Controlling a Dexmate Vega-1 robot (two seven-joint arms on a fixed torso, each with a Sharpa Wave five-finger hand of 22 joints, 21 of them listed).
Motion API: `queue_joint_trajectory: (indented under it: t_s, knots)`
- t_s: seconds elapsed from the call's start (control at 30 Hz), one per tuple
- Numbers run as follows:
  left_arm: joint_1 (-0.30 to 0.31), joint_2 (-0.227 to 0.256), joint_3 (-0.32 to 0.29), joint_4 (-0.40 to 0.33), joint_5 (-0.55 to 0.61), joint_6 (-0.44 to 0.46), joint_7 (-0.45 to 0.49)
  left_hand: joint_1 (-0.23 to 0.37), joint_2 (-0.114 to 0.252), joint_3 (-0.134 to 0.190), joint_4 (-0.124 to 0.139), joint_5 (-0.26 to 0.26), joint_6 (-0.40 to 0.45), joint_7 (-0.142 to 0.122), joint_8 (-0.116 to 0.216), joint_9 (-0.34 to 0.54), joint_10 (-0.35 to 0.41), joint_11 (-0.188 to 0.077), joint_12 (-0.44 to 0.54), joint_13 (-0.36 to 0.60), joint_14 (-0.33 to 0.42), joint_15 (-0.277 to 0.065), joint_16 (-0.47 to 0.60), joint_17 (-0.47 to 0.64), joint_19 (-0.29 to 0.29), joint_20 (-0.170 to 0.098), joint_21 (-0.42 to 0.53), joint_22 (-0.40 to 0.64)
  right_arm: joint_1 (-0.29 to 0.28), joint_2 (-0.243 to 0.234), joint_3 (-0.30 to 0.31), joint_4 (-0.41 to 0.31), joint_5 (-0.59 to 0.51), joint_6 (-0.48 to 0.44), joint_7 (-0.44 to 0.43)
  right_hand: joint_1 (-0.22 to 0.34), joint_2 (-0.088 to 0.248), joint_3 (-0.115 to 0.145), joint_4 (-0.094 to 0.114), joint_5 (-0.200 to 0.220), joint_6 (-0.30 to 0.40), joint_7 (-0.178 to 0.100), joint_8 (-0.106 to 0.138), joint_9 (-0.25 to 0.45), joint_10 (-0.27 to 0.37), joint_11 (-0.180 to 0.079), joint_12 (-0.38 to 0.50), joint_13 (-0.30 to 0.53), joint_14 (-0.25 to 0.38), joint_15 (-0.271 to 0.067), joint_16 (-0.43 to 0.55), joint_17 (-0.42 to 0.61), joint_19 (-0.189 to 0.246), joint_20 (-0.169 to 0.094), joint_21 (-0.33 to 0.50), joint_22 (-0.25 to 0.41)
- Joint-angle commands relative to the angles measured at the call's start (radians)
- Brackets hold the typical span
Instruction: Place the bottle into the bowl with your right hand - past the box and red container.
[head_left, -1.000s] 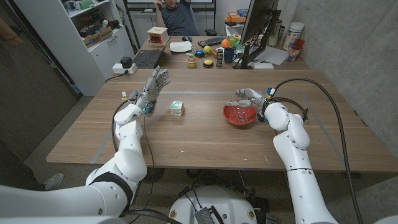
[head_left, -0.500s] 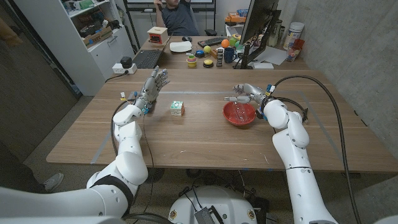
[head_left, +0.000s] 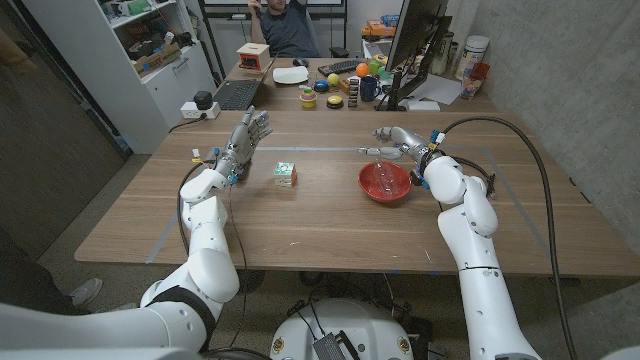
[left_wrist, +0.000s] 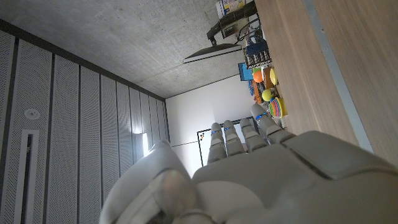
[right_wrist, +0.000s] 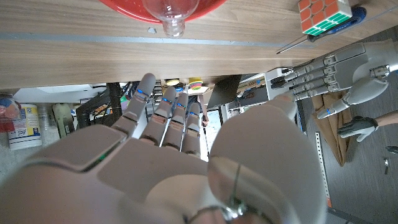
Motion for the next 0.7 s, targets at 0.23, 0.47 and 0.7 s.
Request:
queue_joint_trajectory:
  t_s: [0.23, 0.47, 0.7]
  knots:
    - [0.016, 0.002, 0.002, -0.024, -0.014, 0.009, -0.004, -0.005, 0.000, -0.005, 0.002, 0.003, -0.004, 0.007, -0.001, 0.004, 0.004, 0.005, 0.000, 0.005, 0.008, -0.031, -0.006, 0.002, 0.003, -0.007, -0.005, 0.006, 0.012, 0.024, 0.013, -0.025, 0.047, 0.045, -0.034, -0.017, 0.003, -0.001, -0.001, 0.011, 0.014, 0.012, 0.006, 0.001, 0.011, 0.009, 0.011, -0.002, -0.002, 0.002, 0.010, -0.010, 0.001, 0.003, -0.014, 0.001]
    - [0.011, 0.011, 0.001, -0.012, -0.016, 0.003, -0.008, -0.005, 0.000, -0.006, 0.002, 0.003, -0.002, 0.004, 0.000, 0.004, 0.004, 0.002, 0.000, 0.005, 0.008, -0.030, -0.006, 0.002, 0.005, -0.007, -0.006, 0.006, 0.021, 0.038, 0.018, -0.032, 0.057, 0.056, -0.061, -0.022, 0.004, 0.000, -0.001, 0.011, 0.019, 0.014, 0.007, 0.001, 0.015, 0.009, 0.013, -0.004, 0.000, 0.002, 0.012, -0.018, 0.005, 0.003, -0.024, 0.001]
    - [0.003, 0.018, -0.004, 0.004, -0.020, -0.004, -0.010, -0.005, -0.001, -0.007, 0.002, 0.003, -0.003, 0.004, 0.000, 0.004, 0.005, 0.001, 0.000, 0.005, 0.008, -0.031, -0.006, 0.002, 0.004, -0.007, -0.008, 0.006, 0.032, 0.048, 0.016, -0.037, 0.062, 0.060, -0.064, -0.027, 0.004, -0.001, -0.001, 0.011, 0.025, 0.019, 0.009, 0.001, 0.019, 0.016, 0.016, -0.006, -0.001, 0.003, 0.012, -0.025, 0.005, 0.006, -0.035, 0.001]
